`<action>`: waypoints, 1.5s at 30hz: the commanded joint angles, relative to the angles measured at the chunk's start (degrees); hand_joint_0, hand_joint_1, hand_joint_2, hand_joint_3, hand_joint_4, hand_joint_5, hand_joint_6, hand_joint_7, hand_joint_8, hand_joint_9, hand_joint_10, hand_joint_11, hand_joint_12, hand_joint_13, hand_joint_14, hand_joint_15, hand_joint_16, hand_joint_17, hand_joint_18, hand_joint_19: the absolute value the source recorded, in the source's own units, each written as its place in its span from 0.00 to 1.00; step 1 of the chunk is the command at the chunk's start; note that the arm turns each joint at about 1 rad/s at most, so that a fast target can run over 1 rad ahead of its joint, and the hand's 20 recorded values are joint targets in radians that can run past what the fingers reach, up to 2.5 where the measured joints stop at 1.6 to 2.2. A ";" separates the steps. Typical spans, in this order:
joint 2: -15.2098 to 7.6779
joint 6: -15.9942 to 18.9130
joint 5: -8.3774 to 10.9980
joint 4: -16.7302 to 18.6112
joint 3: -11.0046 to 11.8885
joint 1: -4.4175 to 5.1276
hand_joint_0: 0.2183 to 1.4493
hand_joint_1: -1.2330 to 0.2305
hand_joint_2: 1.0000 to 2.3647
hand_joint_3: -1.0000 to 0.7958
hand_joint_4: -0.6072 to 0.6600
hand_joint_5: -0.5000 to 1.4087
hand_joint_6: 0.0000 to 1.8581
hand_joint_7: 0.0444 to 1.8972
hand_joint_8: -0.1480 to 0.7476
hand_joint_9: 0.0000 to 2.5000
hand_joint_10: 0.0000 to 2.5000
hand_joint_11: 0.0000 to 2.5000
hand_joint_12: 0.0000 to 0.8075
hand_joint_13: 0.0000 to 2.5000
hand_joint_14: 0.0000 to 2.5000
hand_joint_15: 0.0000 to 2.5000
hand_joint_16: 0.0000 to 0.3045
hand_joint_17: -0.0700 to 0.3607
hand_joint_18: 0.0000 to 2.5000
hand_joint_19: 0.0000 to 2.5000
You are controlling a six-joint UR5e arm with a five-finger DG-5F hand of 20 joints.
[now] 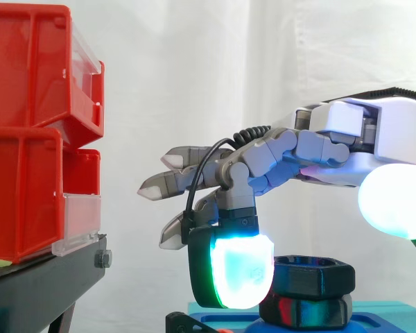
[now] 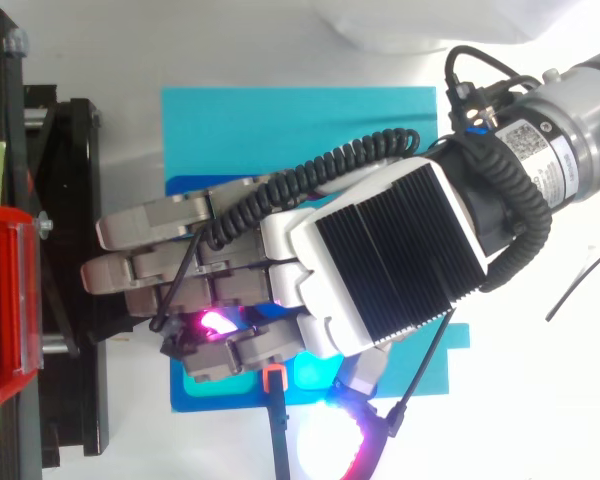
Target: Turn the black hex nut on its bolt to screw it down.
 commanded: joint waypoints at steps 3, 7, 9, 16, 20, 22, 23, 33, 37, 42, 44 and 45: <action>0.00 -0.09 -0.15 0.01 -0.03 -0.34 0.14 0.76 0.00 0.28 0.64 0.18 0.43 0.54 0.48 0.28 0.00 0.08 0.42 0.12 0.00 0.00 0.21 0.50 0.03 0.00; 0.00 -0.09 -0.15 0.01 -0.03 -0.52 0.14 0.76 0.00 0.28 0.66 0.18 0.44 0.56 0.48 0.28 0.00 0.08 0.42 0.13 0.00 0.00 0.21 0.50 0.03 0.00; 0.00 -0.09 -0.24 0.01 -0.03 -0.61 0.14 0.75 0.00 0.28 0.65 0.18 0.44 0.55 0.48 0.29 0.00 0.08 0.42 0.13 0.00 0.00 0.21 0.50 0.03 0.00; 0.00 -0.09 -0.24 0.27 -0.03 -1.05 0.14 0.75 0.00 0.28 0.65 0.18 0.44 0.56 0.48 0.29 0.00 0.08 0.41 0.13 0.00 0.00 0.21 0.50 0.03 0.00; 0.00 -0.09 -0.50 0.45 -0.11 -1.31 0.14 0.75 0.00 0.28 0.65 0.19 0.44 0.55 0.48 0.29 0.00 0.09 0.41 0.13 0.00 0.00 0.21 0.50 0.03 0.00; 0.00 -0.09 -0.59 0.45 -0.11 -1.49 0.14 0.75 0.00 0.28 0.65 0.19 0.44 0.55 0.48 0.29 0.00 0.08 0.41 0.13 0.00 0.00 0.21 0.50 0.03 0.00; 0.00 -0.09 -0.59 0.45 -0.11 -1.49 0.14 0.76 0.00 0.28 0.65 0.18 0.44 0.56 0.48 0.29 0.00 0.09 0.41 0.13 0.00 0.00 0.21 0.50 0.03 0.00; 0.00 -0.09 -1.73 0.89 -0.11 -2.54 0.15 0.78 0.00 0.28 0.65 0.19 0.44 0.56 0.48 0.30 0.00 0.09 0.41 0.13 0.00 0.00 0.21 0.50 0.03 0.00; 0.00 -0.09 -2.61 1.68 -0.11 -3.24 0.15 0.78 0.00 0.28 0.65 0.19 0.44 0.56 0.48 0.30 0.00 0.09 0.41 0.13 0.00 0.00 0.21 0.49 0.03 0.00; 0.00 0.00 -3.58 1.85 -0.11 -3.77 0.15 0.78 0.00 0.28 0.65 0.19 0.44 0.56 0.48 0.30 0.00 0.08 0.41 0.13 0.00 0.00 0.21 0.49 0.03 0.00; 0.00 0.00 -3.67 1.85 -0.11 -3.95 0.15 0.78 0.00 0.28 0.65 0.19 0.44 0.56 0.48 0.30 0.00 0.08 0.41 0.13 0.00 0.00 0.21 0.49 0.04 0.00; 0.00 0.00 -3.75 1.94 -0.11 -4.12 0.15 0.78 0.00 0.28 0.65 0.19 0.44 0.56 0.48 0.30 0.00 0.09 0.41 0.13 0.00 0.00 0.21 0.49 0.04 0.00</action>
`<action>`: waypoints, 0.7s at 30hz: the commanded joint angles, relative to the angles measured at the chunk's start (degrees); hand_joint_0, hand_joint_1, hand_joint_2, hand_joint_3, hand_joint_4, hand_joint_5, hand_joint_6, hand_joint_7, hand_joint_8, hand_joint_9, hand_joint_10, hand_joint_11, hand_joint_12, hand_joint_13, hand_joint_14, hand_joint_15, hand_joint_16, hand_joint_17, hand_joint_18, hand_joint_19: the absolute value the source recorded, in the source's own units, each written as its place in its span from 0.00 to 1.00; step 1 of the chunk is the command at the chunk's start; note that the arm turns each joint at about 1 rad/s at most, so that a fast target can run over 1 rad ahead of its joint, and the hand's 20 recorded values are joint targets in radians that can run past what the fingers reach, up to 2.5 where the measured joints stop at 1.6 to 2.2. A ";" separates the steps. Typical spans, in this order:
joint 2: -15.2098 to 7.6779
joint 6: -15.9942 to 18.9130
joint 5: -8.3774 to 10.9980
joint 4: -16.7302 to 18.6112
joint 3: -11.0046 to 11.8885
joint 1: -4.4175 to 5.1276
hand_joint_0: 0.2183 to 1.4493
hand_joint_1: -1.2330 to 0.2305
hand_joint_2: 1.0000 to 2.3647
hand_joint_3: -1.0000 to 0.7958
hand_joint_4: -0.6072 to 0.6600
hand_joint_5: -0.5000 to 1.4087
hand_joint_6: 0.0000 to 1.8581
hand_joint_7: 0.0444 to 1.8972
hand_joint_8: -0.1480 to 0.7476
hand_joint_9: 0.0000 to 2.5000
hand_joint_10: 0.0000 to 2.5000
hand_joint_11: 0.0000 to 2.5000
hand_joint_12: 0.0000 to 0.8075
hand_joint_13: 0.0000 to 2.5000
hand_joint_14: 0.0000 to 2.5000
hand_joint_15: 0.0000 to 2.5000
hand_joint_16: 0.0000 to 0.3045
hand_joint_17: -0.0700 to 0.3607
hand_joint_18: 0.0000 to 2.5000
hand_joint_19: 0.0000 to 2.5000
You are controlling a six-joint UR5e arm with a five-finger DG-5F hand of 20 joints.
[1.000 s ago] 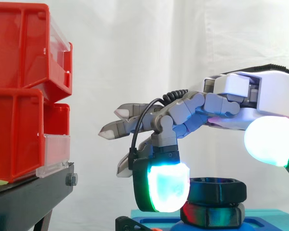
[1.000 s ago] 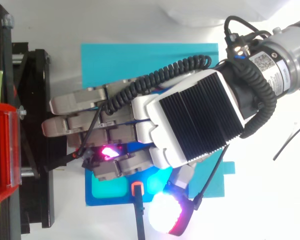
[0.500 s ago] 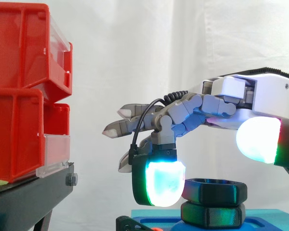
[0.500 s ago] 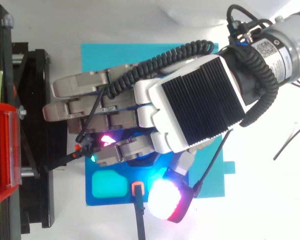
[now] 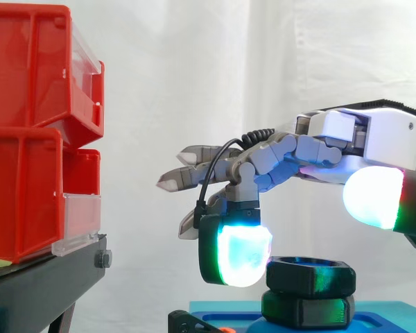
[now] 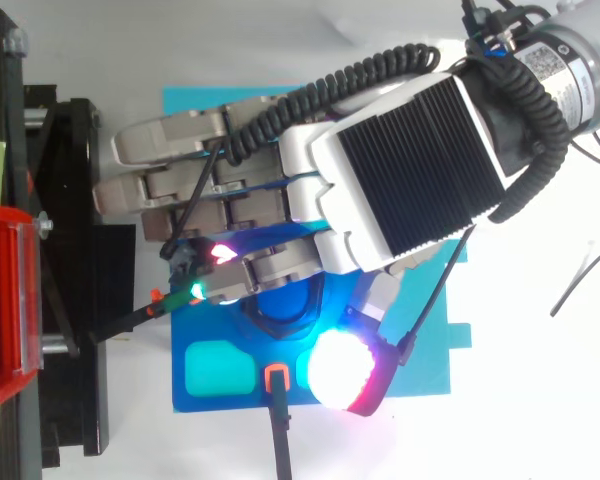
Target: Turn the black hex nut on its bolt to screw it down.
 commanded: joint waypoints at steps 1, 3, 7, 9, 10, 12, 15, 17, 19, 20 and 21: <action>0.00 0.01 -0.39 0.21 0.00 -0.56 0.15 0.78 0.00 0.28 0.65 0.19 0.44 0.55 0.48 0.30 0.00 0.08 0.41 0.13 0.00 0.00 0.20 0.49 0.04 0.00; 0.00 0.01 -0.66 0.29 0.00 -0.82 0.15 0.78 0.00 0.28 0.65 0.19 0.43 0.55 0.48 0.30 0.00 0.08 0.41 0.13 0.00 0.00 0.20 0.49 0.04 0.00; 0.09 0.01 -1.80 0.56 0.00 -1.17 0.15 0.78 0.00 0.28 0.65 0.19 0.43 0.56 0.49 0.30 0.00 0.09 0.41 0.13 0.00 0.00 0.21 0.49 0.04 0.00; 0.00 0.09 -1.80 1.09 0.00 -1.17 0.15 0.78 0.00 0.28 0.65 0.19 0.43 0.56 0.49 0.30 0.00 0.08 0.41 0.13 0.00 0.00 0.20 0.49 0.04 0.00; 0.00 0.09 -1.89 1.70 0.00 -1.17 0.15 0.78 0.00 0.28 0.65 0.19 0.43 0.56 0.48 0.30 0.00 0.08 0.41 0.13 0.00 0.00 0.20 0.49 0.04 0.00; 0.00 0.09 -2.15 2.23 0.00 -1.17 0.15 0.77 0.00 0.28 0.64 0.19 0.43 0.56 0.48 0.30 0.00 0.09 0.41 0.13 0.00 0.00 0.20 0.49 0.04 0.00; 0.00 1.15 -3.12 2.93 0.62 -1.17 0.15 0.77 0.00 0.28 0.64 0.19 0.42 0.57 0.48 0.30 0.00 0.08 0.41 0.13 0.00 0.00 0.20 0.49 0.04 0.00; 0.00 1.50 -3.21 2.93 0.62 -1.17 0.15 0.77 0.00 0.28 0.65 0.19 0.42 0.58 0.48 0.30 0.00 0.09 0.41 0.13 0.00 0.00 0.20 0.49 0.04 0.00; 0.00 1.50 -3.12 2.93 0.62 -1.17 0.15 0.77 0.00 0.28 0.64 0.19 0.41 0.58 0.48 0.30 0.00 0.09 0.41 0.13 0.00 0.00 0.20 0.49 0.04 0.00; 0.00 1.50 -3.21 2.93 0.62 -1.17 0.15 0.77 0.00 0.28 0.64 0.19 0.41 0.58 0.48 0.30 0.00 0.09 0.41 0.13 0.00 0.00 0.20 0.49 0.04 0.00; 0.00 1.59 -3.21 2.93 0.71 -1.08 0.15 0.77 0.00 0.28 0.65 0.19 0.41 0.58 0.48 0.30 0.00 0.09 0.41 0.13 0.00 0.00 0.20 0.49 0.04 0.00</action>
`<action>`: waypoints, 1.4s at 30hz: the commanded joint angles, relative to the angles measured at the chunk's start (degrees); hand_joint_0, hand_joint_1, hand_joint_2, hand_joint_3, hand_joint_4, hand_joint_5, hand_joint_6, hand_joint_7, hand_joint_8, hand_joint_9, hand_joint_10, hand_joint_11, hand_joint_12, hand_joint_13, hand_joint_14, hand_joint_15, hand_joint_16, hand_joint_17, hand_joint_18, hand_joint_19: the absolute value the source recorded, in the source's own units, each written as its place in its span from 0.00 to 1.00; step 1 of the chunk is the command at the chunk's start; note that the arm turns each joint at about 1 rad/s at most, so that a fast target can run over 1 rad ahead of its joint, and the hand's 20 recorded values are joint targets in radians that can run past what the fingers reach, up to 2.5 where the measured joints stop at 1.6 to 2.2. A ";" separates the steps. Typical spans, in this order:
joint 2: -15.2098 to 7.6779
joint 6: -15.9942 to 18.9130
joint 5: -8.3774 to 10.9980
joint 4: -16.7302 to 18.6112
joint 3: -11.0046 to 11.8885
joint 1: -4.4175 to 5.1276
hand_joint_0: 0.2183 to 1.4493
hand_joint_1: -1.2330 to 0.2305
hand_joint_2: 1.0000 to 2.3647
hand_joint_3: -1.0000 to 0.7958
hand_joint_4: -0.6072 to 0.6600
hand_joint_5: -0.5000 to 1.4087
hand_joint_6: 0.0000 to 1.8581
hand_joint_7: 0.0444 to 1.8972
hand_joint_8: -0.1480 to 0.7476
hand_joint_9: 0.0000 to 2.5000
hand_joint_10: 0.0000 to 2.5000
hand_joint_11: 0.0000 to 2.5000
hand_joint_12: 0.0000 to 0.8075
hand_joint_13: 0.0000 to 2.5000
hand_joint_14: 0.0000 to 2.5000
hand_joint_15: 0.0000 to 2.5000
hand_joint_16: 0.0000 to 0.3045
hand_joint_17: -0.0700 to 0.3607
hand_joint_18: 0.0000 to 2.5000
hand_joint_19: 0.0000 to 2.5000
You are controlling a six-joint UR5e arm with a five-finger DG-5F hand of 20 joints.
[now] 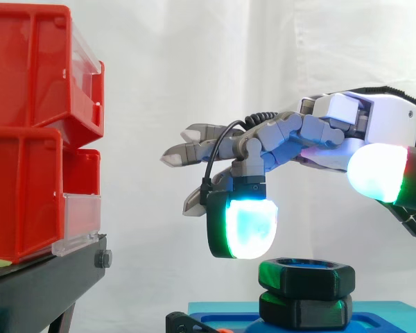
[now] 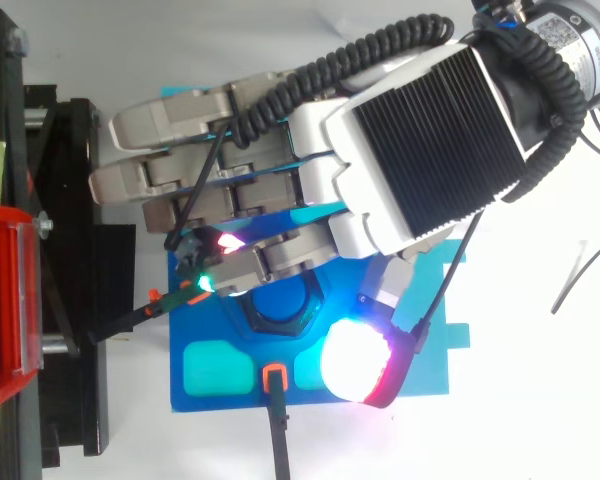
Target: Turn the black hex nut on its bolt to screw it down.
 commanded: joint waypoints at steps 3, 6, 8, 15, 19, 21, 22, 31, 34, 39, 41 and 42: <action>-0.01 0.44 0.01 -0.13 0.80 0.34 0.15 0.77 0.00 0.28 0.65 0.19 0.40 0.58 0.48 0.30 0.00 0.08 0.41 0.13 0.00 0.00 0.20 0.49 0.04 0.00; -0.01 0.62 0.01 -0.66 1.77 0.69 0.15 0.76 0.00 0.28 0.67 0.20 0.37 0.62 0.48 0.30 0.00 0.09 0.41 0.13 0.00 0.00 0.20 0.49 0.04 0.00; 0.08 0.71 0.10 -1.19 2.21 0.86 0.15 0.75 0.00 0.28 0.66 0.20 0.35 0.64 0.48 0.29 0.00 0.08 0.41 0.13 0.00 0.00 0.20 0.49 0.04 0.00; -0.01 1.41 2.73 0.48 2.65 2.71 0.15 0.73 0.00 0.28 0.68 0.21 0.27 0.71 0.47 0.28 0.00 0.08 0.41 0.12 0.00 0.00 0.21 0.49 0.04 0.00; -0.19 1.32 4.40 0.31 2.65 3.85 0.15 0.70 0.00 0.28 0.71 0.20 0.27 0.61 0.46 0.28 0.00 0.08 0.41 0.12 0.00 0.00 0.20 0.49 0.04 0.00; -0.36 1.32 4.67 0.31 2.65 4.20 0.15 0.70 0.00 0.28 0.71 0.20 0.27 0.59 0.46 0.28 0.00 0.07 0.41 0.12 0.00 0.00 0.20 0.49 0.04 0.00; -0.36 1.32 4.84 0.13 2.56 4.56 0.15 0.69 0.00 0.28 0.72 0.20 0.27 0.58 0.46 0.28 0.00 0.07 0.41 0.12 0.00 0.00 0.20 0.49 0.04 0.00; -1.68 1.06 6.16 -1.19 2.47 5.87 0.17 0.58 0.00 0.28 0.69 0.19 0.27 0.56 0.44 0.27 0.00 0.07 0.39 0.12 0.00 0.00 0.19 0.47 0.04 0.00; -1.68 0.97 6.16 -1.45 2.47 6.05 0.18 0.60 0.00 0.28 0.69 0.19 0.27 0.58 0.44 0.27 0.00 0.07 0.39 0.12 0.00 0.00 0.19 0.47 0.04 0.00; -1.68 0.97 6.16 -1.72 2.47 6.14 0.18 0.61 0.00 0.28 0.68 0.20 0.27 0.58 0.44 0.27 0.00 0.07 0.39 0.12 0.00 0.00 0.19 0.46 0.04 0.00; -1.68 0.97 6.16 -1.72 2.47 6.14 0.18 0.59 0.00 0.28 0.68 0.19 0.27 0.58 0.44 0.26 0.00 0.07 0.39 0.12 0.00 0.00 0.19 0.46 0.04 0.00; -1.68 0.97 6.16 -1.72 2.47 6.14 0.18 0.59 0.00 0.28 0.68 0.19 0.27 0.58 0.44 0.26 0.00 0.07 0.39 0.12 0.00 0.00 0.19 0.46 0.04 0.00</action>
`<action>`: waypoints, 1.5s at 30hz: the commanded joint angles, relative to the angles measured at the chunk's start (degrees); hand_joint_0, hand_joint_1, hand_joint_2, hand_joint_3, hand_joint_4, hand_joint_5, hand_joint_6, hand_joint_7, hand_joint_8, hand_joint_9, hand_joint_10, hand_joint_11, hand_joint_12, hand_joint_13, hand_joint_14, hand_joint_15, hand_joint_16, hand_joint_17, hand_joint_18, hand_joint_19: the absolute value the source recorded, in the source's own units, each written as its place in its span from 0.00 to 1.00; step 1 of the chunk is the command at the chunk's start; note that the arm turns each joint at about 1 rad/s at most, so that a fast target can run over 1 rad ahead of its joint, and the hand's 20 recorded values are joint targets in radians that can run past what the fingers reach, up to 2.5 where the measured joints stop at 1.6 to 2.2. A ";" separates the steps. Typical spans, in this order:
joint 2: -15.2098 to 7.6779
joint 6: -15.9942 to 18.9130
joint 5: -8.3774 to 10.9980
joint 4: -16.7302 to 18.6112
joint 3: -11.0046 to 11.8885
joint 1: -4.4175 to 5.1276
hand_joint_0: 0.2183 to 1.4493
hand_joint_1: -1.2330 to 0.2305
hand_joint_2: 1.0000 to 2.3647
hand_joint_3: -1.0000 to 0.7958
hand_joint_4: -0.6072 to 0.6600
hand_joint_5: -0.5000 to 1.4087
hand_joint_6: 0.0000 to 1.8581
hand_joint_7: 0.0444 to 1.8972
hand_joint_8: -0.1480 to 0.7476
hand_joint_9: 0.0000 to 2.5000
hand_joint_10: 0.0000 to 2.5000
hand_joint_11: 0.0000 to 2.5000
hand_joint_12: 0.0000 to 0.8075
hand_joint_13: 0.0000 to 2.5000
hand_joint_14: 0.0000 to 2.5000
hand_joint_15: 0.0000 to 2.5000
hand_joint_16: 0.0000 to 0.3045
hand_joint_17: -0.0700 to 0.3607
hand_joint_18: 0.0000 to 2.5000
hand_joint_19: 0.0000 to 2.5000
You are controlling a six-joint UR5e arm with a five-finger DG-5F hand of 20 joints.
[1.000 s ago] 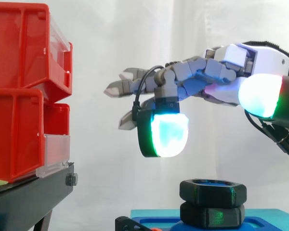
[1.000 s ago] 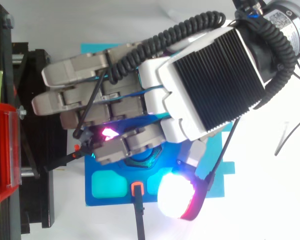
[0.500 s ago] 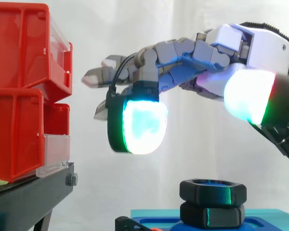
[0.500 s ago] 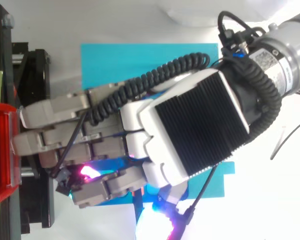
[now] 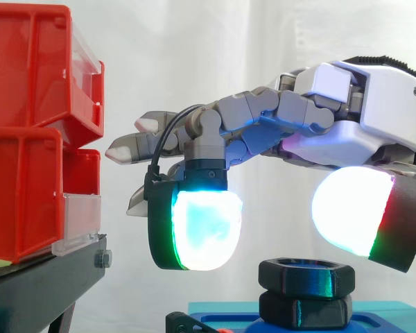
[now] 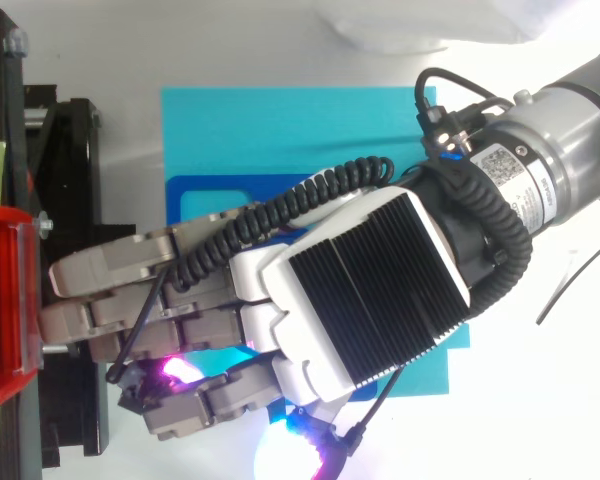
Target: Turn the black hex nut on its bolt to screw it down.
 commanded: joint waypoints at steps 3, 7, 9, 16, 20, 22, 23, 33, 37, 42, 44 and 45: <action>-0.02 0.00 -0.17 -0.13 0.00 -0.07 0.19 0.55 0.00 0.28 0.66 0.19 0.27 0.56 0.43 0.26 0.00 0.07 0.38 0.12 0.00 0.00 0.18 0.45 0.04 0.00; -0.02 0.00 -0.26 -0.65 0.08 -0.51 0.21 0.50 0.00 0.28 0.63 0.17 0.27 0.56 0.41 0.24 0.00 0.07 0.37 0.11 0.00 0.00 0.18 0.44 0.03 0.00; -0.02 -0.18 -0.44 -0.92 0.00 -0.68 0.20 0.49 0.00 0.28 0.64 0.17 0.27 0.55 0.42 0.24 0.00 0.07 0.38 0.11 0.00 0.00 0.18 0.45 0.04 0.00; -0.02 -0.27 -1.05 -2.15 0.00 -1.21 0.12 0.52 0.00 0.28 0.68 0.17 0.27 0.55 0.46 0.25 0.00 0.07 0.43 0.13 0.00 0.00 0.22 0.51 0.06 0.00; -0.02 -0.27 -1.05 -2.15 0.00 -1.30 0.15 0.49 0.00 0.28 0.67 0.17 0.27 0.55 0.44 0.25 0.00 0.07 0.41 0.13 0.00 0.00 0.20 0.48 0.06 0.00; -0.02 -0.27 -1.05 -2.50 0.00 -1.39 0.15 0.50 0.00 0.28 0.67 0.17 0.27 0.55 0.44 0.24 0.00 0.07 0.41 0.12 0.00 0.00 0.20 0.48 0.06 0.00; -0.02 -0.27 -1.05 -2.59 -0.09 -1.39 0.15 0.50 0.00 0.28 0.67 0.17 0.27 0.55 0.44 0.24 0.00 0.07 0.41 0.12 0.00 0.00 0.20 0.48 0.06 0.00; -0.02 -0.62 -1.84 -2.76 -0.09 -1.91 0.10 0.59 0.00 0.28 0.70 0.17 0.27 0.59 0.47 0.24 0.00 0.07 0.45 0.13 0.00 0.00 0.23 0.53 0.06 0.00; -0.02 -0.79 -2.11 -3.64 -0.09 -2.09 0.11 0.65 0.00 0.28 0.70 0.18 0.27 0.66 0.47 0.24 0.00 0.07 0.45 0.12 0.00 0.00 0.23 0.52 0.05 0.00; -0.02 -1.41 -2.11 -4.70 -0.09 -2.09 0.11 0.67 0.00 0.28 0.70 0.18 0.27 0.65 0.48 0.24 0.00 0.07 0.45 0.12 0.00 0.00 0.23 0.52 0.05 0.00; -0.02 -1.76 -2.11 -4.70 -0.09 -2.18 0.13 0.65 0.00 0.28 0.69 0.18 0.27 0.65 0.46 0.24 0.00 0.07 0.43 0.12 0.00 0.00 0.22 0.51 0.04 0.00; -0.02 -1.76 -2.11 -4.70 -0.09 -2.18 0.14 0.64 0.00 0.28 0.68 0.18 0.27 0.65 0.46 0.24 0.00 0.07 0.43 0.11 0.00 0.00 0.21 0.50 0.04 0.00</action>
